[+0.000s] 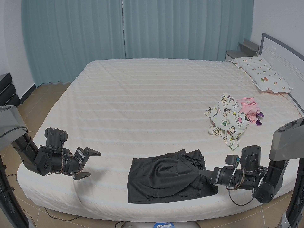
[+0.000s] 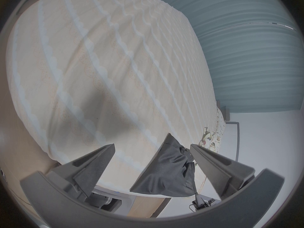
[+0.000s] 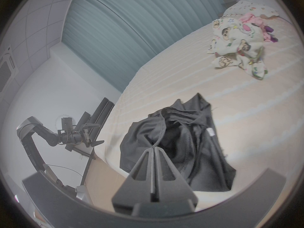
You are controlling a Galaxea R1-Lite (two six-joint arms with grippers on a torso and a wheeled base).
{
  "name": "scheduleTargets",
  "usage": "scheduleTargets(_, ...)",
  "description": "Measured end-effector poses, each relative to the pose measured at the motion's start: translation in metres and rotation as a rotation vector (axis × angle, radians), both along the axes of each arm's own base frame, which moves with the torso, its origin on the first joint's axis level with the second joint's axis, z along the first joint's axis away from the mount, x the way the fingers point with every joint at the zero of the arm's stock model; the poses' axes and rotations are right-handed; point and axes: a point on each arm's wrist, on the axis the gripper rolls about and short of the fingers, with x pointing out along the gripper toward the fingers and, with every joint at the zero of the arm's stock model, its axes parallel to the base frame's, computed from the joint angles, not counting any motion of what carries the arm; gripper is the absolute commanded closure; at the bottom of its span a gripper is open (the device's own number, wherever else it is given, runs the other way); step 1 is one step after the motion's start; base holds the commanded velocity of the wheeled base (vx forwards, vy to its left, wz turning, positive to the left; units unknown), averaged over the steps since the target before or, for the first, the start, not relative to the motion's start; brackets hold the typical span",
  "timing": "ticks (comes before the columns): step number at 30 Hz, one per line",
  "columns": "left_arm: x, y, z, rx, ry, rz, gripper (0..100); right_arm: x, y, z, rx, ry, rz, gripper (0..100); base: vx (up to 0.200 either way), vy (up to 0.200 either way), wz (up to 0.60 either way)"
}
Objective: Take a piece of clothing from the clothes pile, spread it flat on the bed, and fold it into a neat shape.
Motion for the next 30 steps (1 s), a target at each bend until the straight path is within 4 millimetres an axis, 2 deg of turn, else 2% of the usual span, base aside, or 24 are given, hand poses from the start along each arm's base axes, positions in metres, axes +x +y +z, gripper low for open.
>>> scheduleTargets(6, 0.000, 0.000, 0.000, 0.000, 0.001, 0.000, 0, -0.007, -0.027, -0.008, -0.064, 0.015, -0.042, 100, 0.000, 0.000, 0.00)
scheduleTargets(14, 0.000, 0.000, 0.000, 0.000, 0.000, 0.000, 0, -0.012, -0.040, -0.024, -0.110, 0.050, -0.062, 100, 0.000, 0.000, 0.00)
scheduleTargets(15, 0.000, 0.000, 0.000, 0.000, 0.000, 0.000, 0, -0.012, -0.041, -0.028, -0.119, 0.060, -0.061, 0, 0.000, 0.000, 0.00)
scheduleTargets(23, 0.000, 0.000, 0.000, 0.000, 0.001, 0.000, 0, -0.005, -0.043, -0.045, -0.142, 0.095, -0.062, 0, 0.000, 0.000, 0.00)
scheduleTargets(30, 0.000, 0.000, -0.001, 0.000, 0.002, 0.000, 0, 0.018, -0.032, -0.028, -0.013, 0.014, -0.055, 0, 0.000, 0.000, 0.00)
